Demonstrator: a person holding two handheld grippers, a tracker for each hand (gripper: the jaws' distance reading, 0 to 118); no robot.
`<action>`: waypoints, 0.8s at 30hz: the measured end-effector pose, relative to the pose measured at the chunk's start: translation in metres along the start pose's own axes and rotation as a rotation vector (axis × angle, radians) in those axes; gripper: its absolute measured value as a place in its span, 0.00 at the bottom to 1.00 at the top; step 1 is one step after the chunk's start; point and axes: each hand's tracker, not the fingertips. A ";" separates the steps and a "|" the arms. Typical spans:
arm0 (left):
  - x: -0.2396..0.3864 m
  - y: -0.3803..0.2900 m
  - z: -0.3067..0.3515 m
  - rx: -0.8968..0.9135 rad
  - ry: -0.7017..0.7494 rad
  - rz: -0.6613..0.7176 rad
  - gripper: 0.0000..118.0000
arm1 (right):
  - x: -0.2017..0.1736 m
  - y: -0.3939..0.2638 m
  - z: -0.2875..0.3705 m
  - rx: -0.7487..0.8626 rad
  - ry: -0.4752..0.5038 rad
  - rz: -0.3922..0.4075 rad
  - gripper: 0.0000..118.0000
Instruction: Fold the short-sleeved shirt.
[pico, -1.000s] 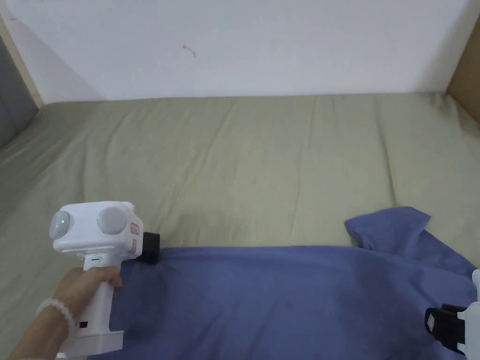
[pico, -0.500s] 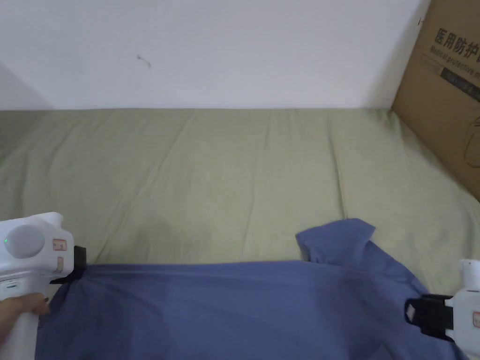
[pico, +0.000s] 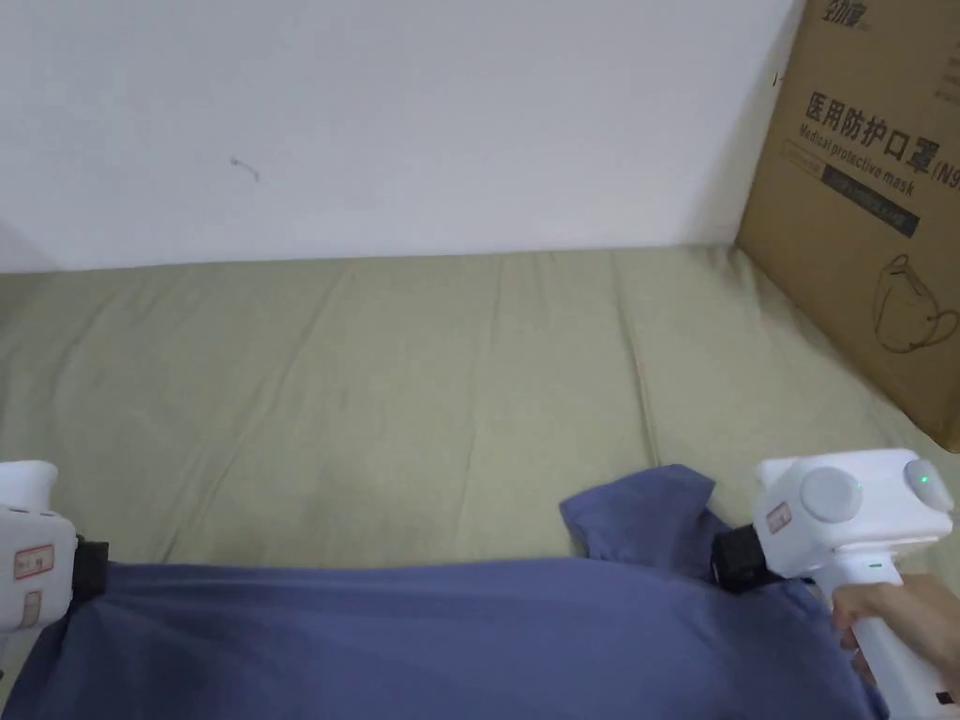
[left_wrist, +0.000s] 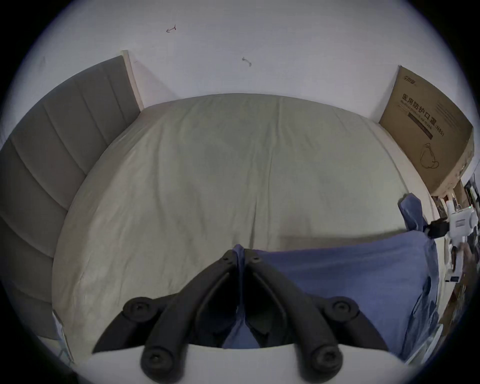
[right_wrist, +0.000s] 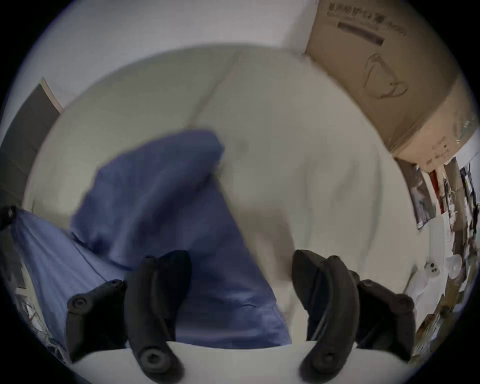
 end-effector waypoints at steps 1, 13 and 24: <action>0.000 -0.001 -0.002 -0.004 0.002 -0.003 0.03 | 0.001 -0.005 0.002 0.046 0.014 -0.020 0.68; 0.007 0.002 0.019 -0.019 0.024 -0.031 0.03 | 0.010 -0.005 0.059 0.137 0.076 -0.121 0.01; -0.002 0.019 0.171 0.167 0.039 -0.019 0.03 | 0.033 -0.032 0.240 0.383 0.161 -0.186 0.01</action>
